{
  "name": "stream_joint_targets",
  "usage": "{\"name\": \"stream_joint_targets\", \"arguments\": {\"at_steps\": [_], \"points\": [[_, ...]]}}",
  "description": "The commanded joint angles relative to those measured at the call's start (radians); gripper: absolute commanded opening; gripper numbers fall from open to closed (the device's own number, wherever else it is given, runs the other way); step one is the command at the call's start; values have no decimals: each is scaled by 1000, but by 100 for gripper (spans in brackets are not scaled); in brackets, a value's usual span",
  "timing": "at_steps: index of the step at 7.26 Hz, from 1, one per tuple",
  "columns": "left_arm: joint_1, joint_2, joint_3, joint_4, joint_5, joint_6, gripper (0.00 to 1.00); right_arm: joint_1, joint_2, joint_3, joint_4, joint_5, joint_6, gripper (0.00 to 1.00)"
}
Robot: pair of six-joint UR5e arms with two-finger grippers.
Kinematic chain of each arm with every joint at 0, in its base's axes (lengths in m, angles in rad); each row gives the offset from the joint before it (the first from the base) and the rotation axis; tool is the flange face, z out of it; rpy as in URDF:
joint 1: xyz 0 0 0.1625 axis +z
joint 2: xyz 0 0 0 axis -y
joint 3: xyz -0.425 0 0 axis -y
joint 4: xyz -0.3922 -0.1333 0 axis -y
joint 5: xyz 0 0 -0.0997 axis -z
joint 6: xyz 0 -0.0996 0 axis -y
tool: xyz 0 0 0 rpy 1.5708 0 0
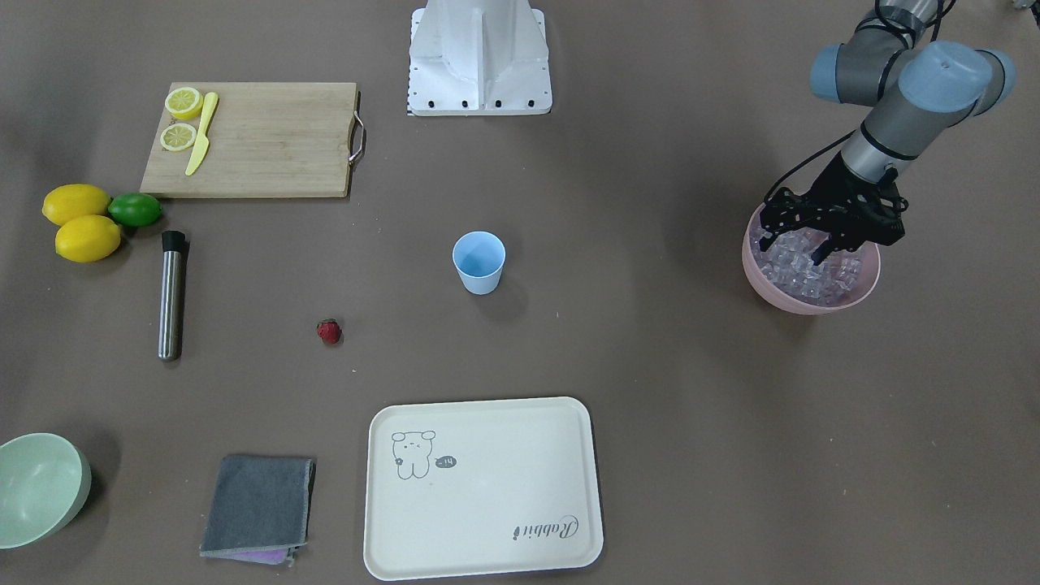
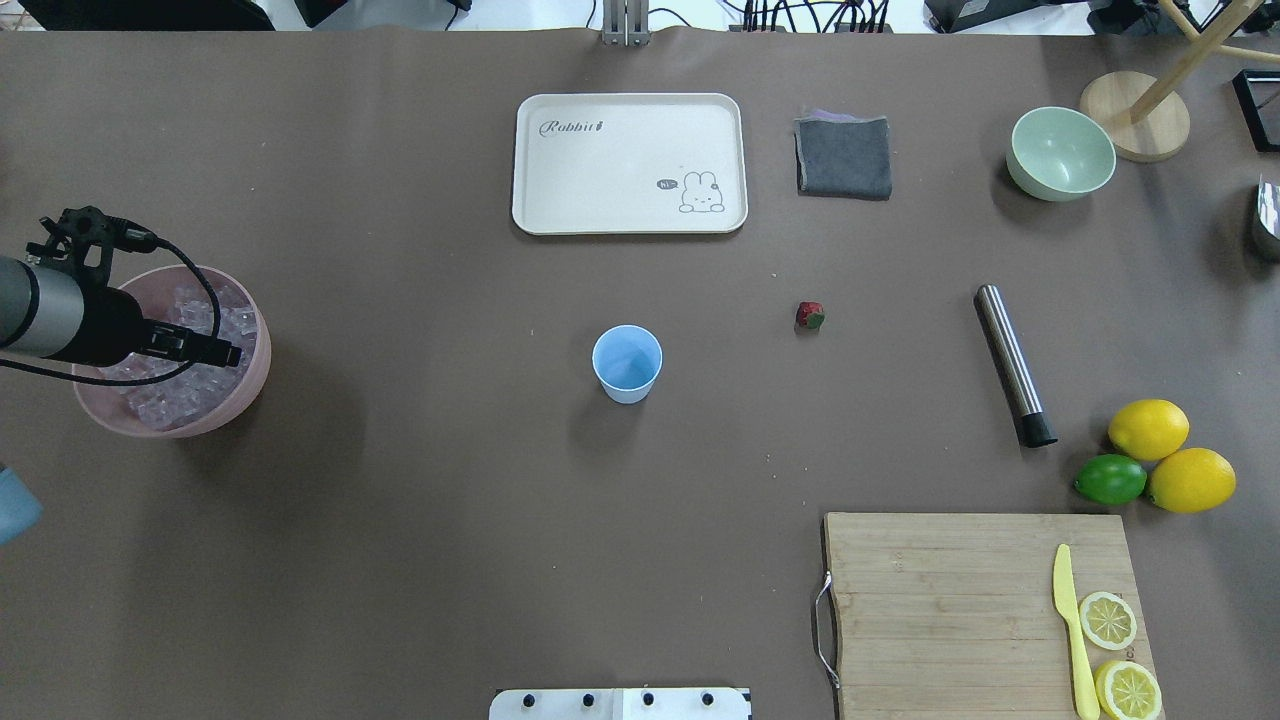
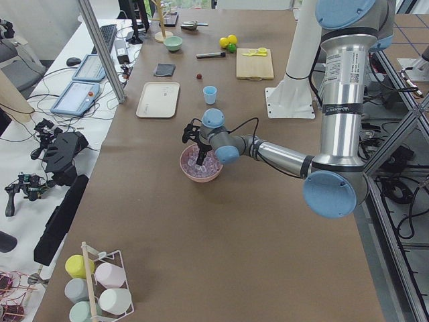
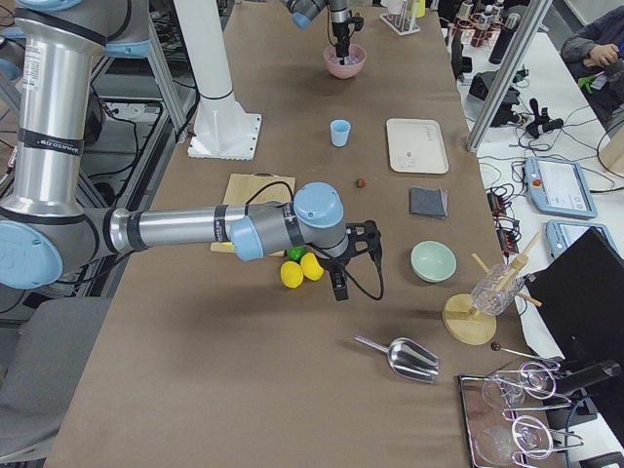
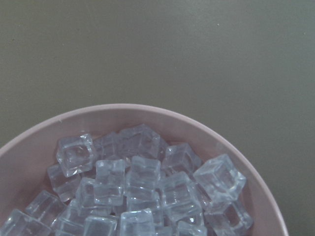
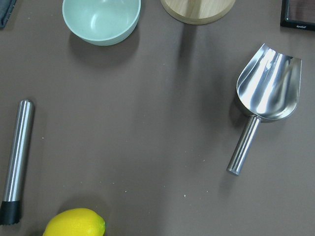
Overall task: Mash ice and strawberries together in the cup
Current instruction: 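Close the left gripper on an ice cube and lift it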
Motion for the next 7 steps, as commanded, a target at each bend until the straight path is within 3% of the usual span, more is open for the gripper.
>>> {"name": "stream_joint_targets", "arguments": {"at_steps": [1, 4, 5, 6, 7], "points": [[2, -1, 0, 0, 0, 0, 88, 0, 0, -1, -2, 0, -1, 100], [5, -1, 18, -23, 0, 2, 88, 0, 0, -1, -2, 0, -1, 100], [6, -1, 40, -63, 0, 3, 81, 0, 0, -1, 0, 0, -1, 100], [6, -1, 38, -66, -2, 2, 61, 0, 1, -1, 0, 0, -1, 100], [6, -1, 38, -66, -2, 2, 51, 0, 0, -1, 0, 0, -1, 100]]}}
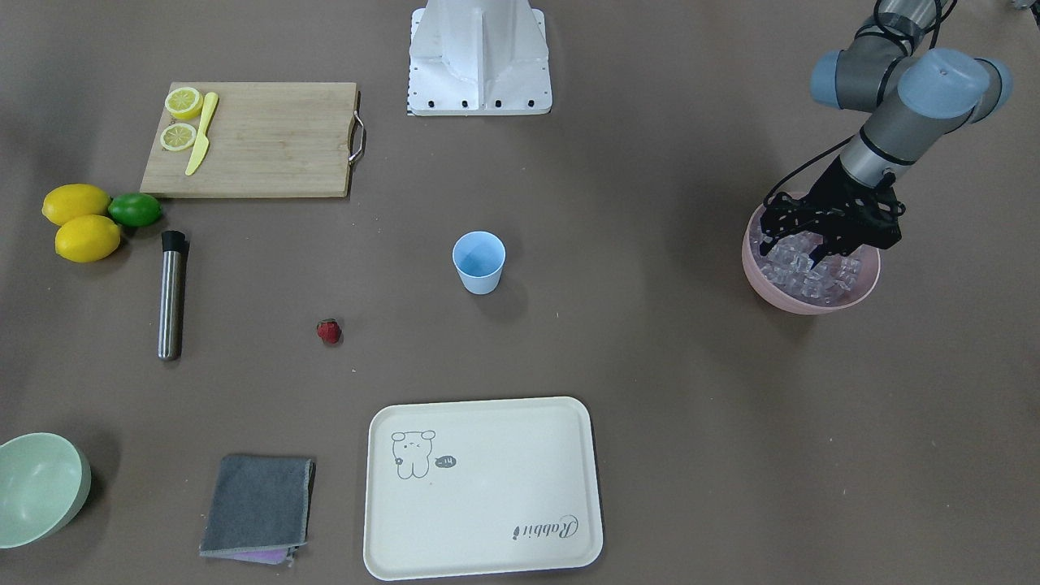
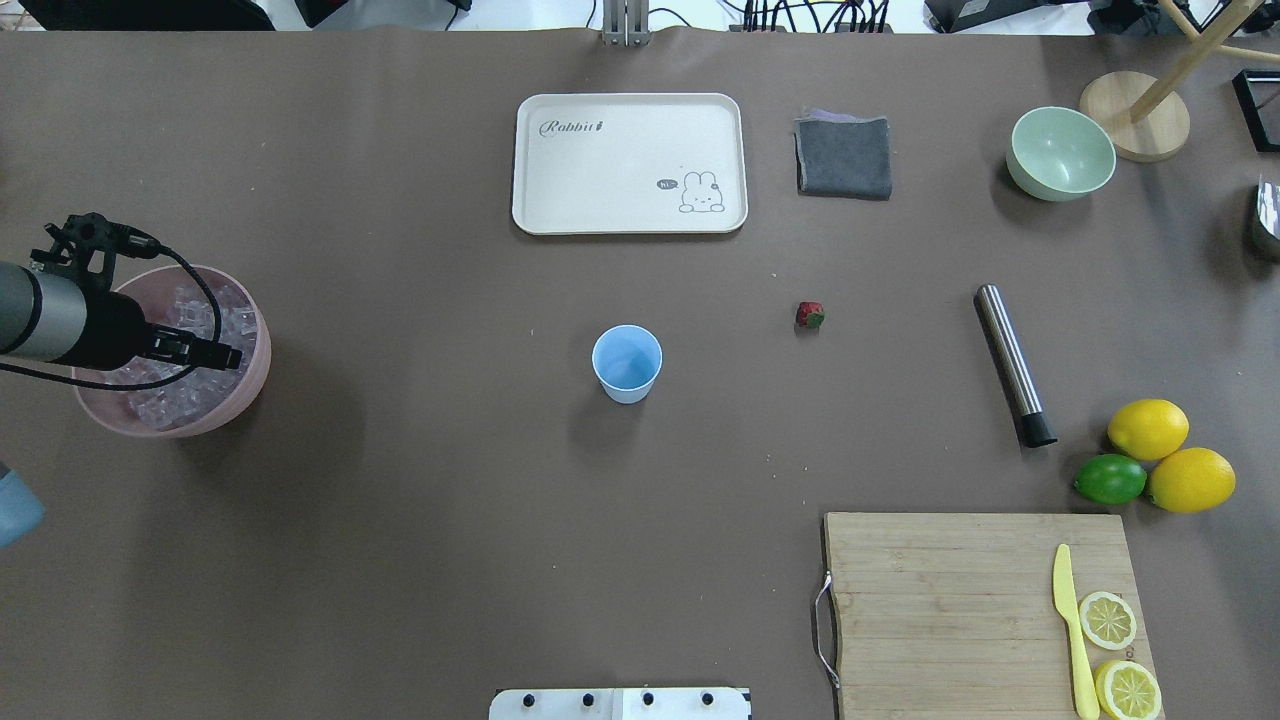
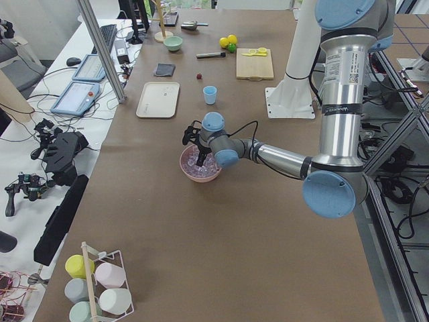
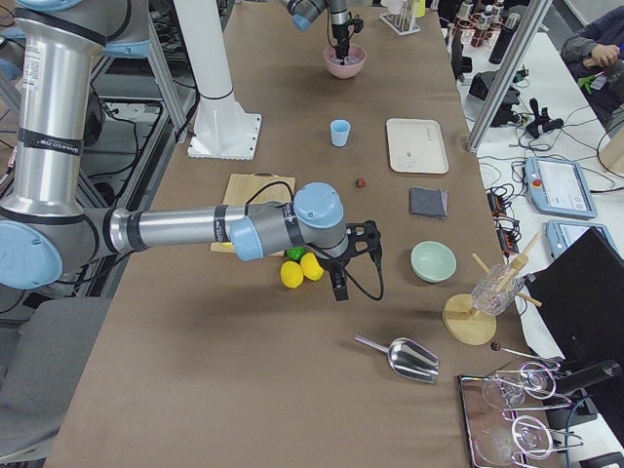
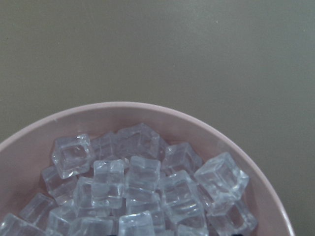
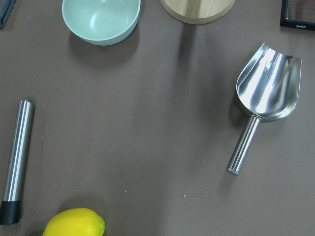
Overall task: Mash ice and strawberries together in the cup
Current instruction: 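Close the left gripper on an ice cube and lift it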
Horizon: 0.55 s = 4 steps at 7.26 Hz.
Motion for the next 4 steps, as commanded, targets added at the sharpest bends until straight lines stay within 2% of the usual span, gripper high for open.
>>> {"name": "stream_joint_targets", "arguments": {"at_steps": [1, 2, 3, 4], "points": [[-1, 0, -2, -6, -2, 0, 37, 0, 0, 0, 0, 0, 0, 100], [-1, 0, -4, -6, -7, 0, 19, 0, 1, 0, 0, 0, 0, 100], [-1, 2, -8, -6, -8, 0, 14, 0, 0, 0, 0, 0, 0, 100], [-3, 3, -13, -6, -11, 0, 14, 0, 0, 2, 0, 0, 0, 100]]}}
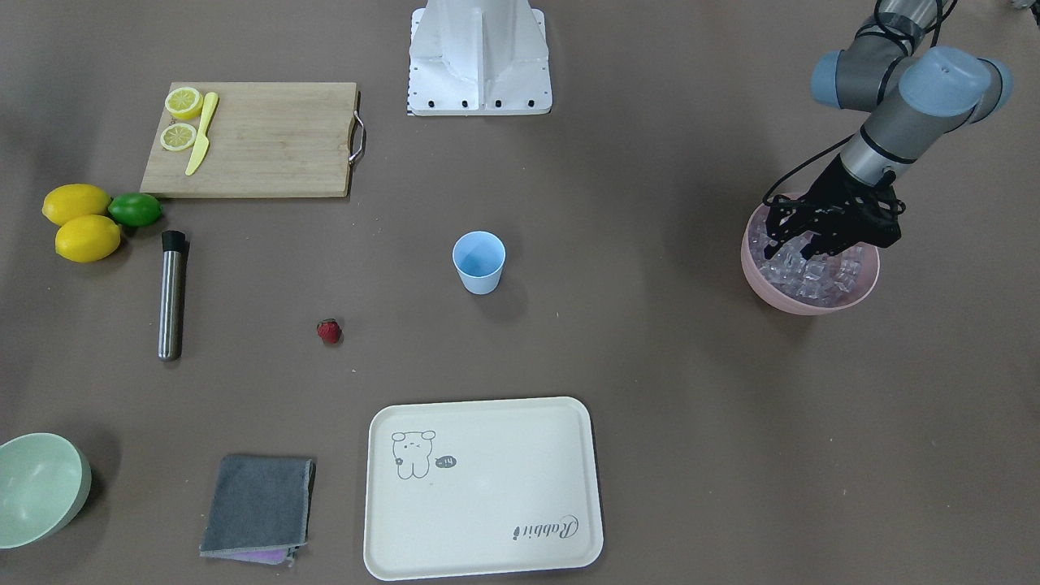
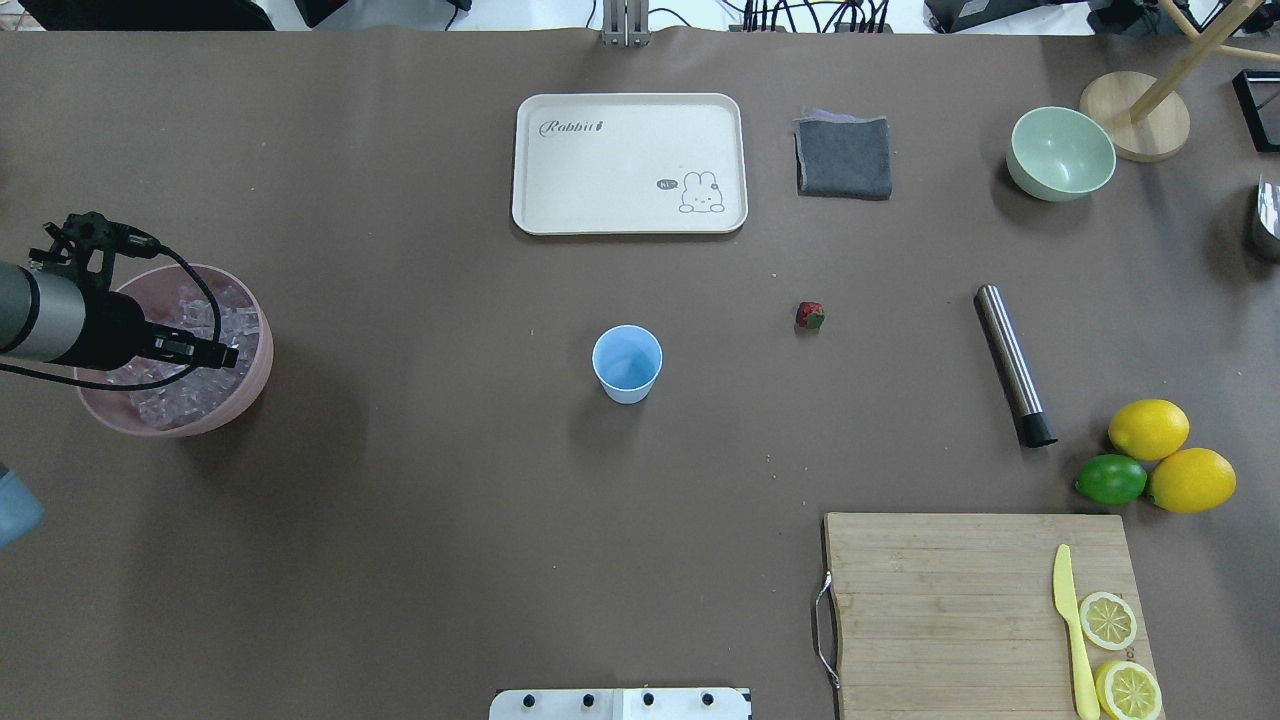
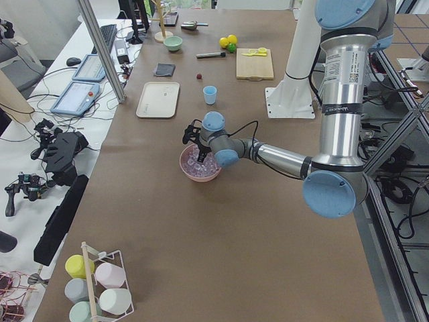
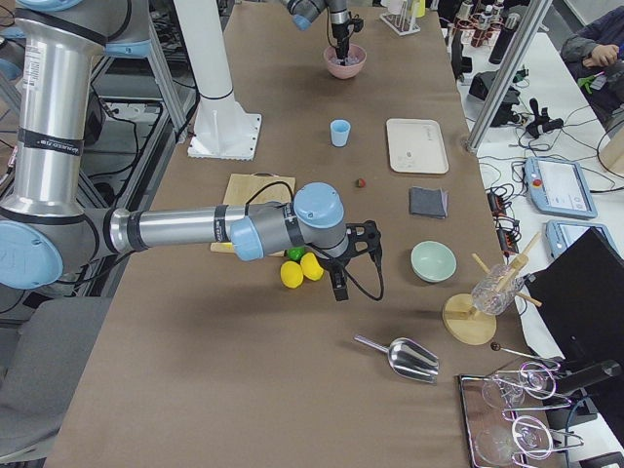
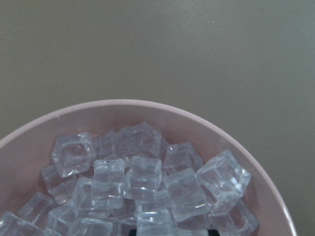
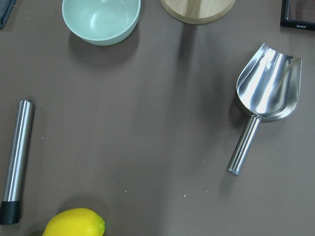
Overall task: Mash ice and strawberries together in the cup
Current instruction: 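Close the left gripper on an ice cube and lift it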
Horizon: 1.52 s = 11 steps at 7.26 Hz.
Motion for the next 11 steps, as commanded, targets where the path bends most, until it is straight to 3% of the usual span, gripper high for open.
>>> {"name": "stream_joint_targets", "arguments": {"at_steps": [1, 3, 7, 11], "points": [[-6, 5, -21, 0, -5, -2, 8, 0, 1, 1, 0, 0, 0, 100], [-29, 5, -31, 3, -58, 0, 0, 0, -1, 0, 0, 0, 0, 100], [-46, -5, -54, 5, -63, 0, 0, 0, -4, 1, 0, 2, 3, 100], [-110, -139, -58, 9, -140, -27, 0, 0, -4, 3, 0, 2, 3, 100]]}}
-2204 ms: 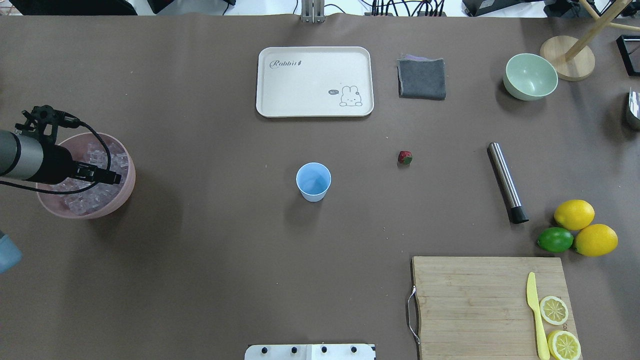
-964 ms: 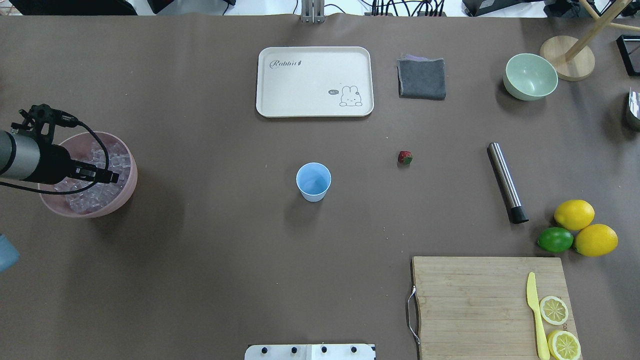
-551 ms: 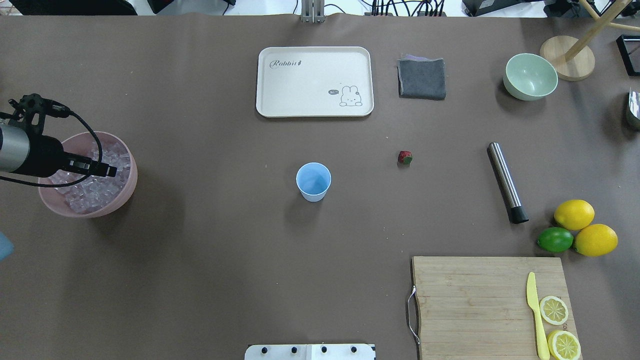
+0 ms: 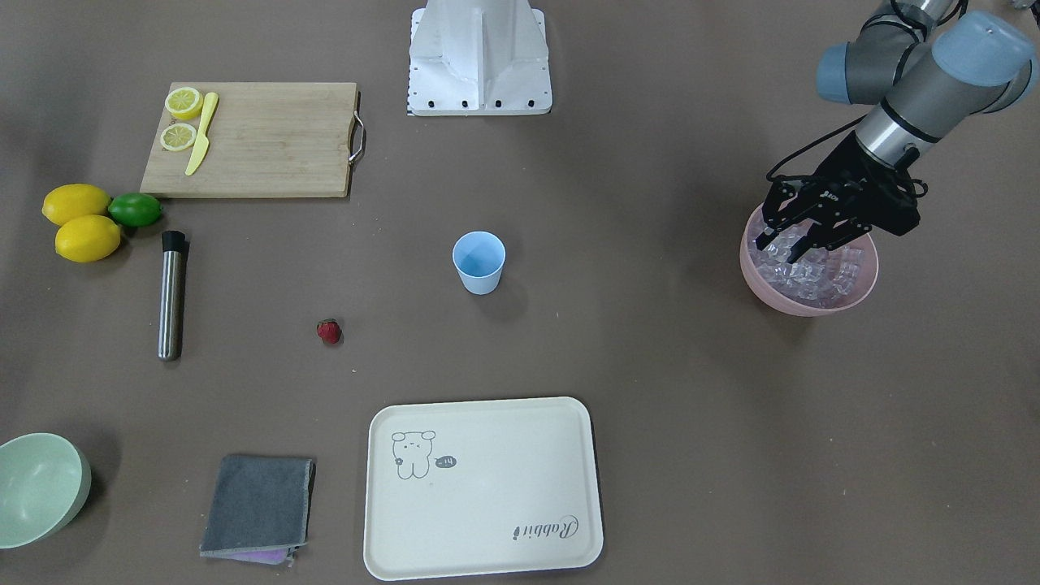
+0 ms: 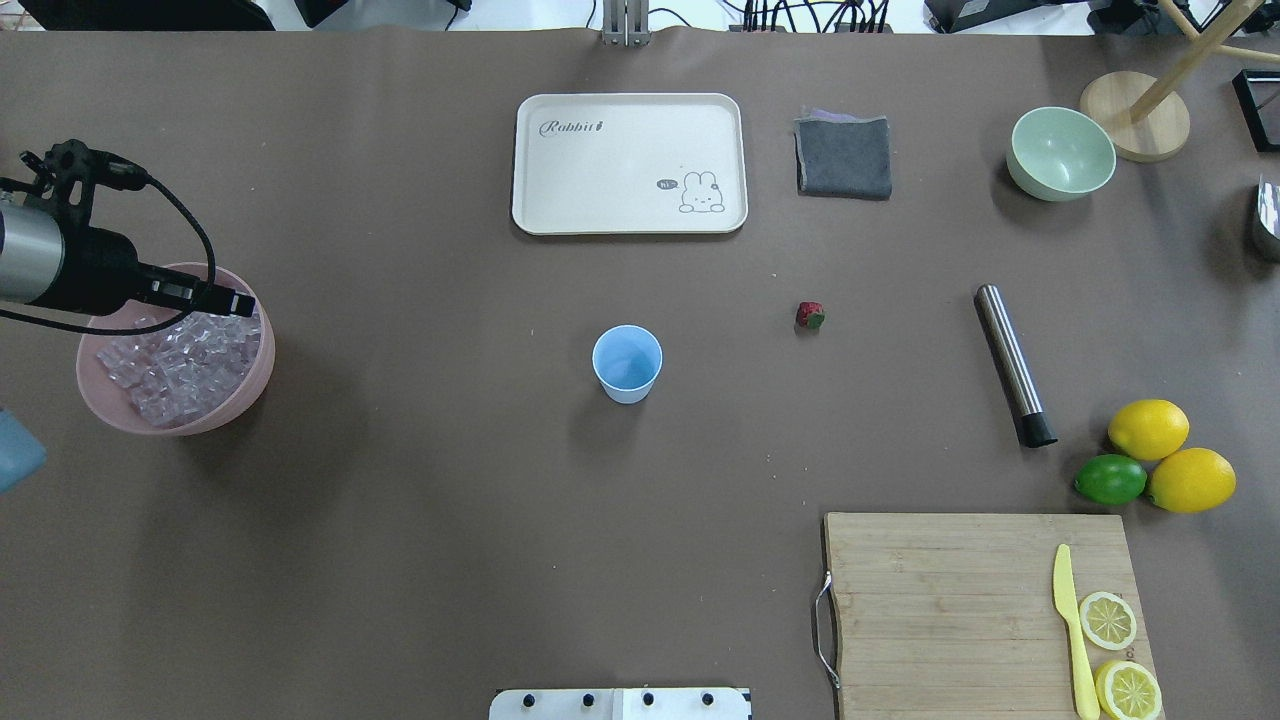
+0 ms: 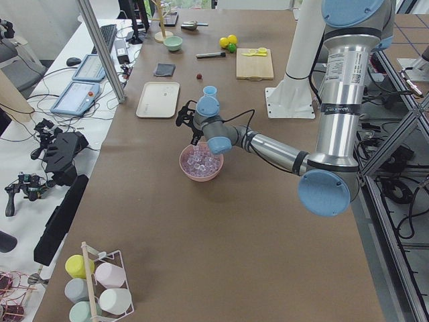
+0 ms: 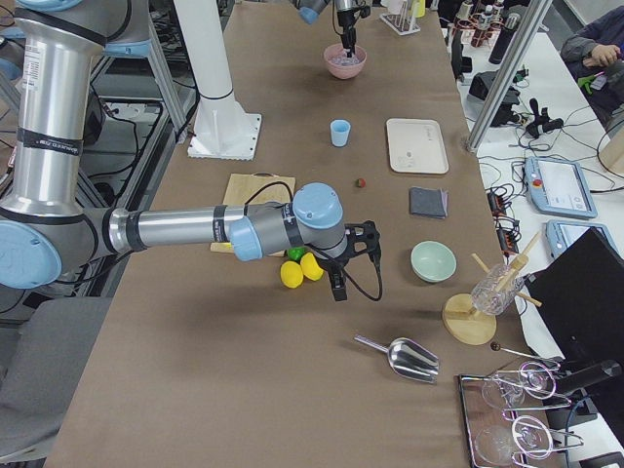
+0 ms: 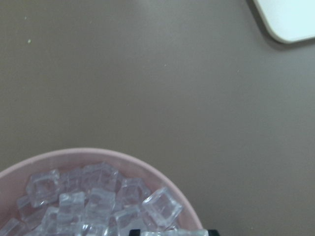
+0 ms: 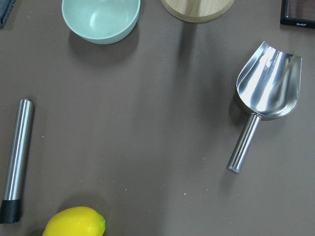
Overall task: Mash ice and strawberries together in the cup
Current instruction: 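Carry the ice cube with the left gripper over the light-blue cup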
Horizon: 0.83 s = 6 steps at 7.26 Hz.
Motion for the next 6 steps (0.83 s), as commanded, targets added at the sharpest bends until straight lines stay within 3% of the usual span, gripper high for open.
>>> {"name": "stream_joint_targets", "arguments": {"at_steps": [1, 3, 6], "points": [[-9, -103, 12, 3, -20, -117, 0, 0, 1, 0, 0, 0, 1, 100], [57, -207, 33, 1, 6, -273, 0, 0, 1, 0, 0, 0, 0, 100], [238, -360, 85, 4, 237, -464, 0, 0, 1, 4, 0, -2, 0, 100]]}}
